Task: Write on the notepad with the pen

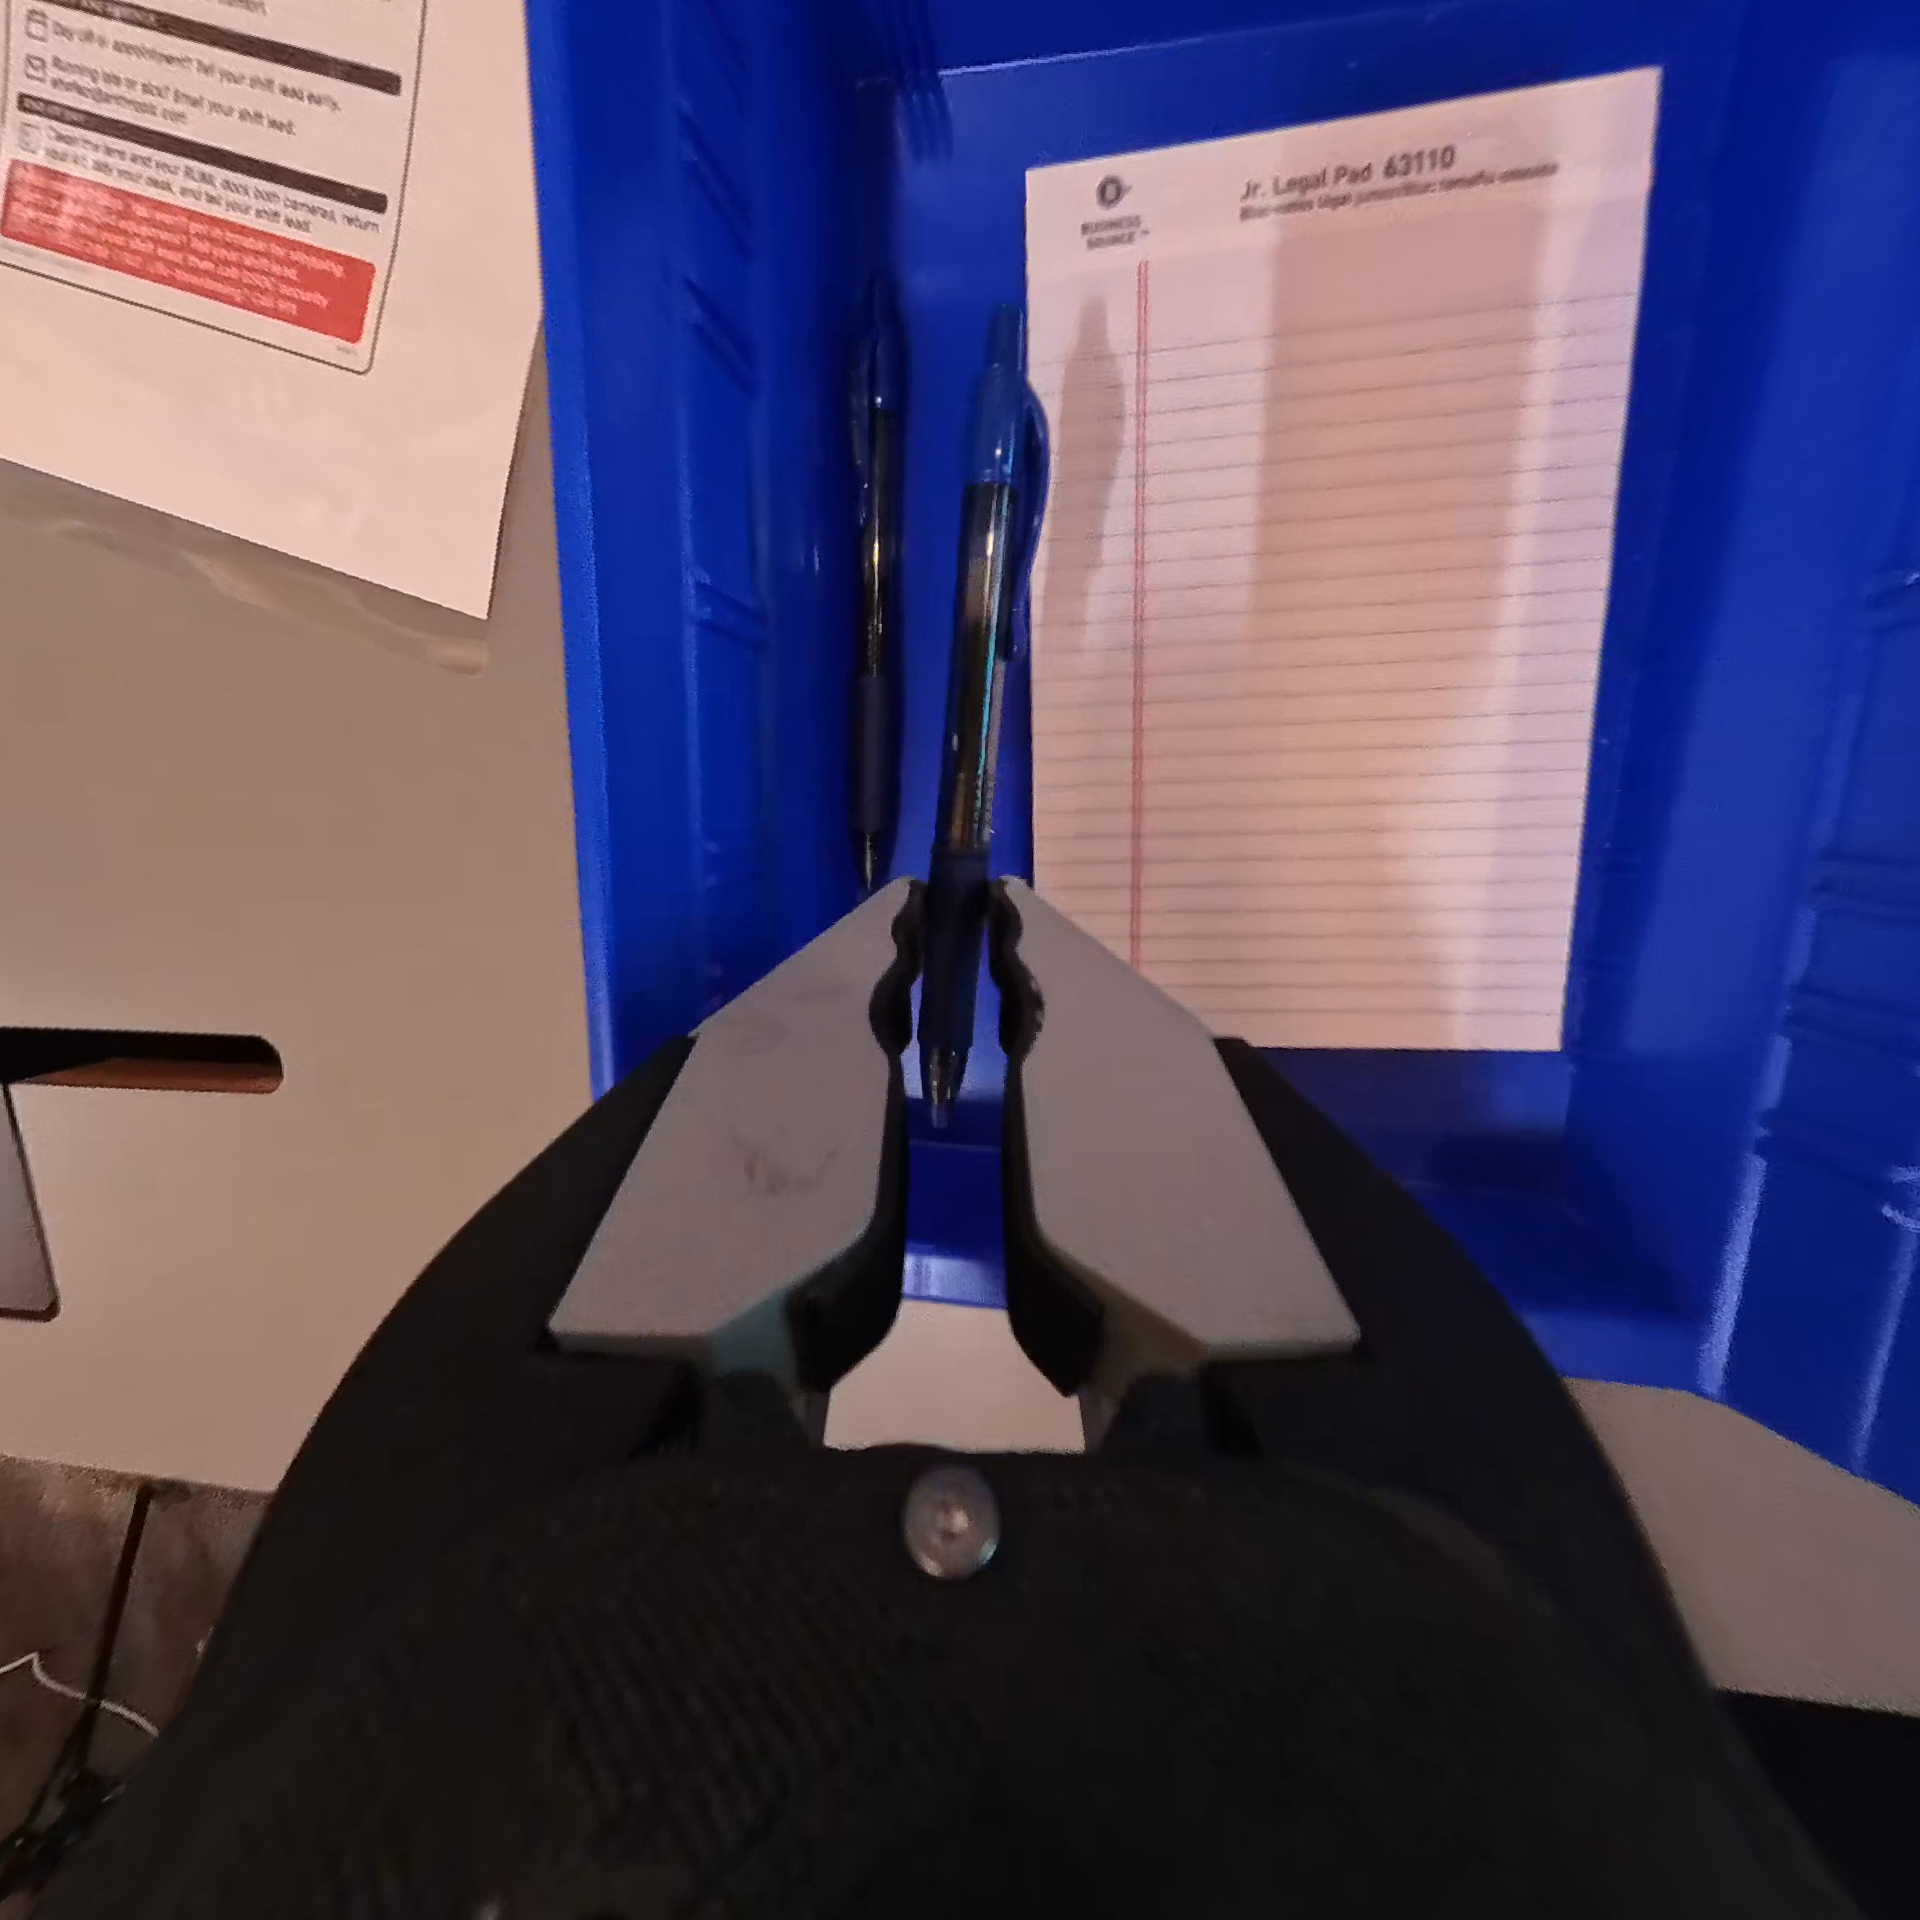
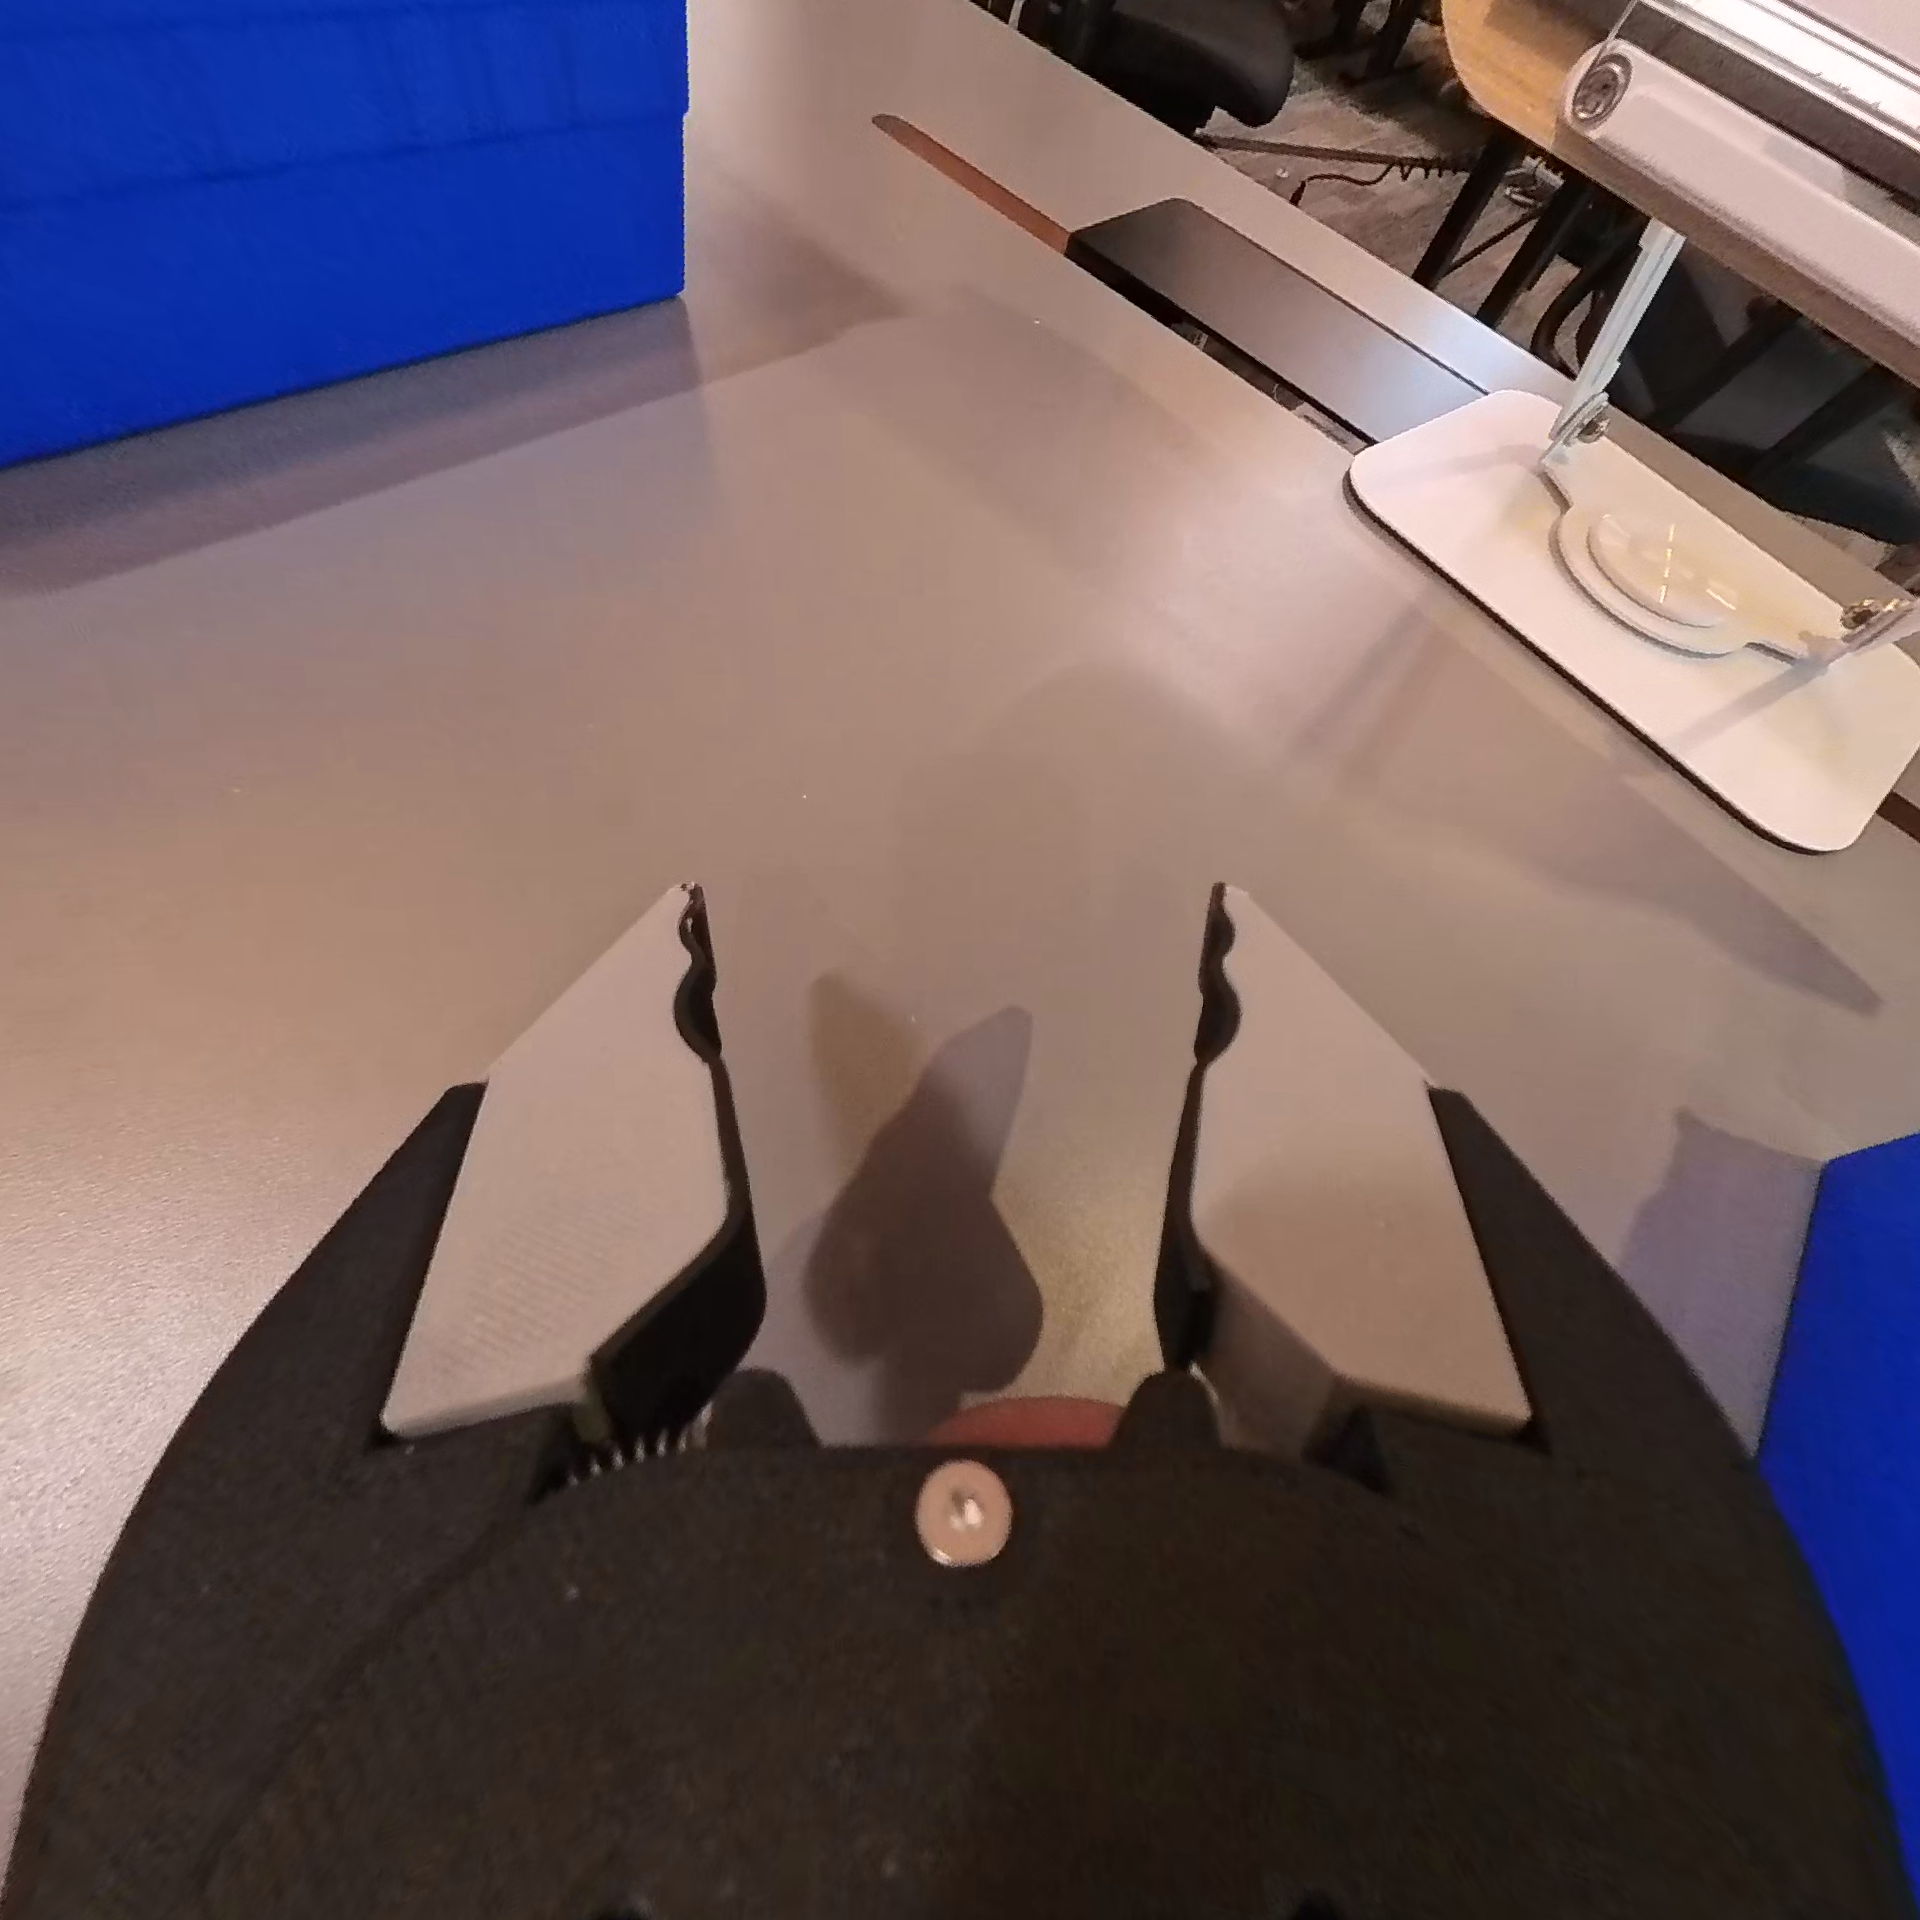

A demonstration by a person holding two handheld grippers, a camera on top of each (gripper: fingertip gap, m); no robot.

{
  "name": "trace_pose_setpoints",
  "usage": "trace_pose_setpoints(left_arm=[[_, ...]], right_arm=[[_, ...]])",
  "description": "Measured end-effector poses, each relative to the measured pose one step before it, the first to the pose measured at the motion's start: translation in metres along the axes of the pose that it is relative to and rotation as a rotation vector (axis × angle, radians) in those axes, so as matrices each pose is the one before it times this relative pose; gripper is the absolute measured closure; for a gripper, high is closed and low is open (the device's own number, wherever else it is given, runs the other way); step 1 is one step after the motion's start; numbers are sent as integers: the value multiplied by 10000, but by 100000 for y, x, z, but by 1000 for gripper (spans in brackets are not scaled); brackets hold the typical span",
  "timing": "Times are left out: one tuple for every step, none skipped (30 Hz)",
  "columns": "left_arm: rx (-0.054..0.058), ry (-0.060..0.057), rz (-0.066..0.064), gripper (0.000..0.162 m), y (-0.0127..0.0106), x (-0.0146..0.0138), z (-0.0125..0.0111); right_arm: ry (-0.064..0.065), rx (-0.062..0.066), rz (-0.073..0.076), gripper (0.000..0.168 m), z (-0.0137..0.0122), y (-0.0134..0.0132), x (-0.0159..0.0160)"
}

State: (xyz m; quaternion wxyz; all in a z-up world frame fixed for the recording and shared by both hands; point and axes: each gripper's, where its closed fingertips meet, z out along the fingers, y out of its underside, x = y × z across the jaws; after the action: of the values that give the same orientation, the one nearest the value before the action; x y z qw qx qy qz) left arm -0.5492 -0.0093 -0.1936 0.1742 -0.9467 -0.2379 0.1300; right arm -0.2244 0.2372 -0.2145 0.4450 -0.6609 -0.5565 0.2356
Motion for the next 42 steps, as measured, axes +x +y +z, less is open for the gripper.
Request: trace_pose_setpoints(left_arm=[[83,8,24,152,-199,7,-406],[78,6,25,152,-196,4,-408],[103,5,11,152,-235,12,-424],[120,37,-5,152,-259,83,-427],[112,63,-2,152,-262,147,-399],[114,51,12,152,-268,177,-406],[110,41,29,152,-263,213,-397],[110,46,43,152,-282,283,-378],[91,64,69,152,-265,365,-352],[59,64,101,152,-247,425,-328],[46,44,124,152,-230,449,-301],[54,5,137,152,-262,428,-316],[77,-9,134,152,-327,415,-333],[87,-1,126,152,-363,432,-353],[109,9,121,152,-410,437,-366],[103,18,118,152,-432,464,-370],[85,2,126,152,-416,457,-349],[97,-22,136,152,-452,432,-349],[104,13,126,152,-475,488,-330],[98,55,111,152,-476,575,-300],[89,52,113,152,-468,607,-252],[88,52,137,152,-478,641,-222],[71,64,148,152,-450,690,-187],[41,61,141,152,-397,718,-137],[10,64,154,152,-370,751,-63],[-8,56,171,152,-336,742,-3],[-2,39,180,152,-359,731,12],[23,45,177,152,-400,732,28],[51,59,160,152,-452,746,18],[75,81,139,152,-501,770,22],[70,90,132,152,-495,810,51],[43,87,142,152,-450,806,88],[31,97,160,152,-422,868,141],[12,85,180,152,-399,854,186],[-14,61,195,152,-350,819,237],[-27,61,196,152,-326,815,290],[-33,82,173,152,-311,828,355],[-27,91,145,152,-338,808,403],[-7,107,107,152,-358,806,459],[-19,136,88,152,-339,827,519],[-18,131,80,153,-324,809,588],[-38,112,88,153,-285,772,653]], right_arm=[[2,2,3,78,-13,-15,16],[1,6,6,78,-17,-7,4],[-3,10,8,78,-8,-25,6],[-4,8,7,78,-20,-18,-2],[-4,6,5,78,-22,-15,0],[-3,9,5,78,-20,-19,1],[2,11,5,78,-23,-30,11],[4,12,6,78,-26,-18,13],[0,11,11,78,-15,-22,11],[-3,8,15,78,-27,-22,17],[-1,10,15,78,-21,-15,19],[4,13,16,78,-27,-14,27],[1,11,18,78,-20,-17,19],[-2,5,20,78,-12,0,31],[-4,-1,16,78,-12,3,19],[0,1,10,78,-6,-4,17],[1,5,7,78,-11,-5,23],[-5,6,6,78,-9,-11,-7],[-4,9,3,78,-15,-24,-11],[1,12,-2,78,-21,-37,-8],[4,15,-2,78,-28,-46,9],[4,16,4,78,-31,-33,7],[3,15,10,78,-33,-26,24],[0,16,17,78,-37,-37,15],[-5,15,22,78,-19,-32,19],[-4,11,20,78,-21,-27,21],[1,9,10,78,-21,-15,25],[2,6,3,78,-9,-12,6],[-4,4,2,78,-15,-18,-1],[-3,5,2,78,-5,-16,-13],[3,8,0,78,-20,-19,13],[4,9,3,78,-8,-25,19],[4,11,12,78,-28,-27,19],[4,18,21,78,-30,-50,47],[11,25,27,78,-50,-58,51],[27,27,31,79,-55,-65,95],[29,29,38,79,-47,-69,111],[12,32,47,79,-52,-69,85],[8,34,49,79,-38,-67,73],[18,37,37,79,-59,-76,71],[35,45,20,79,-69,-92,101],[43,49,11,79,-78,-93,114]])
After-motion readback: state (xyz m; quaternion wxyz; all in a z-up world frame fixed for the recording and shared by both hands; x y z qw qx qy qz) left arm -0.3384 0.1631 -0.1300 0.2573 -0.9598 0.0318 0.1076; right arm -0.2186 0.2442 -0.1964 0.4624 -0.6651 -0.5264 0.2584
